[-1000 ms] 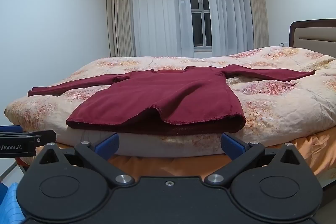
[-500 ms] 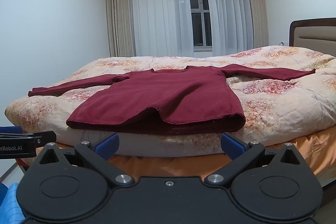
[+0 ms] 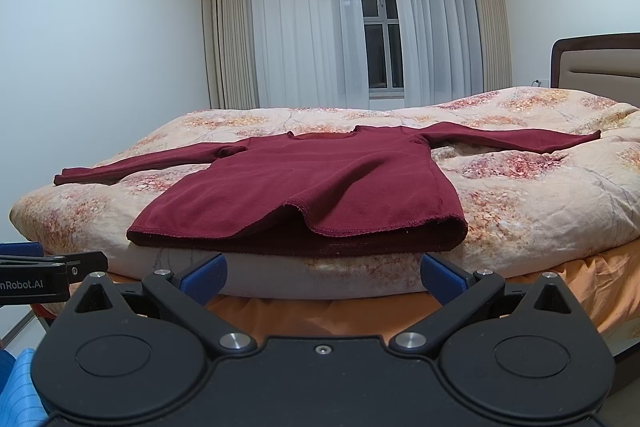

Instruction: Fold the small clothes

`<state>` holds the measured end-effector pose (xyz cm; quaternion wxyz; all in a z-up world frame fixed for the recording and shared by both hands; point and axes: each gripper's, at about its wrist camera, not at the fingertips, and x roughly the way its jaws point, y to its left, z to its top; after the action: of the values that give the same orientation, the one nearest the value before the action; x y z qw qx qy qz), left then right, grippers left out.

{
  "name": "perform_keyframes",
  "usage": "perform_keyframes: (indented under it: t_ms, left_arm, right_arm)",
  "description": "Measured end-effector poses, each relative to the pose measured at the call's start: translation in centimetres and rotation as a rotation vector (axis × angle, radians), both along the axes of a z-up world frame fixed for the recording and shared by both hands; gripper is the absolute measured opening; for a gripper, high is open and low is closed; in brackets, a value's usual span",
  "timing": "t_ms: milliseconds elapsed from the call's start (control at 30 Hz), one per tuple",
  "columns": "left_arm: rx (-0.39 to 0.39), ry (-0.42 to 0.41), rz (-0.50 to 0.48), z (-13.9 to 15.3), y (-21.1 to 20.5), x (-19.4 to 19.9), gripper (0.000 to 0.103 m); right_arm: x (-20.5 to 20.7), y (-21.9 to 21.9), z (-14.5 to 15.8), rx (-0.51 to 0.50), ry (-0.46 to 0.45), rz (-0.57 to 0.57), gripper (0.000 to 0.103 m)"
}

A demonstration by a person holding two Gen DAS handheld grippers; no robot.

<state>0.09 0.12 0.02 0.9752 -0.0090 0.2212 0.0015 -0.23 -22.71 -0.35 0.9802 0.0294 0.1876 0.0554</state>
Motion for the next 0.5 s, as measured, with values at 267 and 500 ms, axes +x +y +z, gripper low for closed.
perform_keyframes:
  t_ms: [267, 500]
  left_arm:
    - [0.0, 0.001, 0.001, 0.01, -0.02, 0.01, 0.103]
    - [0.001, 0.002, 0.001, -0.04, 0.02, -0.05, 0.103]
  right_arm:
    - [0.0, -0.01, -0.01, 0.001, 0.0, 0.0, 0.103]
    - [0.0, -0.02, -0.01, 0.002, 0.0, 0.0, 0.103]
